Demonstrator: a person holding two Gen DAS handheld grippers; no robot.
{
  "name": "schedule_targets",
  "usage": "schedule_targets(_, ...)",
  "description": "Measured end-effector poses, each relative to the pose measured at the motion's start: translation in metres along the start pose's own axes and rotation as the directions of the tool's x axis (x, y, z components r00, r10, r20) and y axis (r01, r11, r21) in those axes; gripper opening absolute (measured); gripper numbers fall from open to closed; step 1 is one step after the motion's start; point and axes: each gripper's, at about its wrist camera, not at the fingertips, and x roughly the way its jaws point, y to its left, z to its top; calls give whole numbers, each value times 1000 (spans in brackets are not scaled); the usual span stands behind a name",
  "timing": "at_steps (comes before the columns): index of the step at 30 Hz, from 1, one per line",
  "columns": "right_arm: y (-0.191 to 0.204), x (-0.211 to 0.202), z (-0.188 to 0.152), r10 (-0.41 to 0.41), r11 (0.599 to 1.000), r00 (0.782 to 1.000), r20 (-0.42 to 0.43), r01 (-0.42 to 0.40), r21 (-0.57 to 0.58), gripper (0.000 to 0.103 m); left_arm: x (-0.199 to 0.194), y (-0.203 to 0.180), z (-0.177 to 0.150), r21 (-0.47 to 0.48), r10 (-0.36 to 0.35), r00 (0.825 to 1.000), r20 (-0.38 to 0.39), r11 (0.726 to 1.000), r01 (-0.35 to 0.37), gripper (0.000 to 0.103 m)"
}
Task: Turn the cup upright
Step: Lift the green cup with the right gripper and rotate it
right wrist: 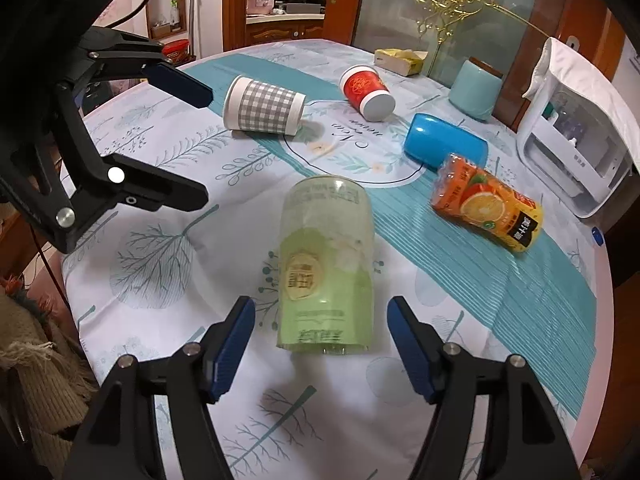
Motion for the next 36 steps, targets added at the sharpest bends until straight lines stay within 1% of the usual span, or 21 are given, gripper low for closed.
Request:
schedule_targets(4,-7,-5,0,16,998,1000,20,-18,67,69,4,-7,7,79,-14,1000,6,997,13,90)
schedule_targets(7,-16,-13,0,30,987,998,46,-37,158,69,7,-15,12,181,-24,1000,19,983,20,90)
schedule_targets(8,-20,-16,-1,33,979,998,56,-43,199,69,8,-19,14,224,-28,999,29,974,20,90)
schedule_targets(9,-25,-18,-1,33,968,998,62,-47,246,69,10,-25,15,287,-25,999,41,958,12,90)
schedule_targets(11,-33,-19,-3,28,945,998,49,-42,324,69,15,-34,18,379,-15,998,56,925,-7,90)
schedule_targets(13,-40,-19,-6,32,908,999,37,-45,416,69,19,-43,20,455,-13,998,68,890,-20,90)
schedule_targets(14,-41,-20,-7,30,895,999,35,-42,443,69,22,-46,21,481,-14,997,70,877,-22,90)
schedule_targets(16,-45,-21,-12,29,854,999,39,-45,518,69,28,-53,25,537,-25,997,75,844,-19,90)
schedule_targets(17,-47,-23,-15,25,835,999,46,-46,548,69,29,-55,27,552,-30,997,74,834,-16,90)
schedule_targets(19,-49,-27,-19,20,802,998,62,-53,595,69,34,-62,32,593,-42,996,74,805,-10,90)
schedule_targets(22,-54,-32,-30,9,729,996,88,-67,681,69,40,-68,38,640,-60,996,72,768,0,90)
schedule_targets(25,-53,-34,-38,-37,671,997,70,-27,741,69,47,-73,42,689,-82,995,61,724,17,90)
schedule_targets(26,-52,-33,-42,-54,650,997,57,-9,760,69,49,-73,44,698,-88,995,57,715,23,90)
schedule_targets(31,-49,-29,-61,-68,543,995,73,-25,839,69,59,-79,52,742,-134,991,5,665,86,90)
schedule_targets(33,-48,-29,-69,-86,505,993,80,-26,863,69,65,-83,55,769,-133,991,-13,633,95,90)
schedule_targets(36,-46,-28,-83,-114,419,989,92,-36,907,69,73,-93,58,809,-124,991,-38,579,104,90)
